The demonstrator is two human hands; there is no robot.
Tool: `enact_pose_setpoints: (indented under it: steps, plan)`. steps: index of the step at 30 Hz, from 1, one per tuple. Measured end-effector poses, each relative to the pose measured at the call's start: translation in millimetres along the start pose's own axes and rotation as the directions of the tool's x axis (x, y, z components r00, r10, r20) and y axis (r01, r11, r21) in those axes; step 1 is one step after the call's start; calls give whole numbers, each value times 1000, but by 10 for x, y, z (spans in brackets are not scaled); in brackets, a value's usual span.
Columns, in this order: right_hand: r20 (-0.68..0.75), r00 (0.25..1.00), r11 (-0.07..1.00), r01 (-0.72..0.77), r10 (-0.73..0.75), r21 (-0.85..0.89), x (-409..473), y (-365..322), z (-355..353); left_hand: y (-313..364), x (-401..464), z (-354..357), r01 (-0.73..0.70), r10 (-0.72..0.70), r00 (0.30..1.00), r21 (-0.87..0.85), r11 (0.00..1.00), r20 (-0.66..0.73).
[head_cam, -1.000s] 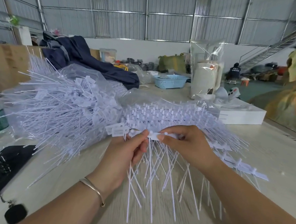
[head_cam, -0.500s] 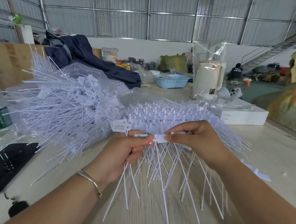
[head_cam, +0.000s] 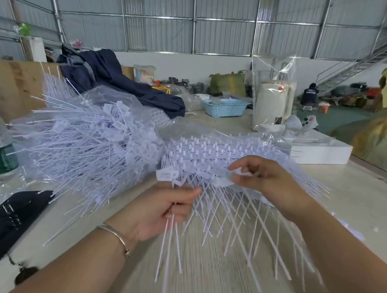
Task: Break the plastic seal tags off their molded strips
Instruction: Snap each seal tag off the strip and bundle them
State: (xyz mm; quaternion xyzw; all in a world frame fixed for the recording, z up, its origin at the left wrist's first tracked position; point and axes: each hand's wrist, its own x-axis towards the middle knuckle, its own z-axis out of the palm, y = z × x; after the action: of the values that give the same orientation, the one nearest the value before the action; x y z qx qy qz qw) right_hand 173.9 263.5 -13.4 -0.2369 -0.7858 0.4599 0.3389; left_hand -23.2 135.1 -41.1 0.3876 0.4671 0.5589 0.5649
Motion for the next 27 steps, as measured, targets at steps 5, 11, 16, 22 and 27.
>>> enact_pose_setpoints:
  steps: [5,11,16,22,27]
  plan:
    - [39,997,985,75,-70,-157,11,-12,152,-82,69,77,8,-7,978,6,1000,-209]
    - [41,995,948,100,-91,-301,12,73,256,-28,41,62,-74,81,971,40,996,-224]
    - [23,993,988,121,-119,-98,7,48,234,-11,14,59,-132,162,961,142,981,-226]
    - [56,976,963,215,-209,-163,-1,31,243,-10,10,93,-152,188,967,200,968,-171]
    - [27,973,963,231,-230,-139,-2,-9,226,-35,10,123,-165,205,959,203,965,-197]
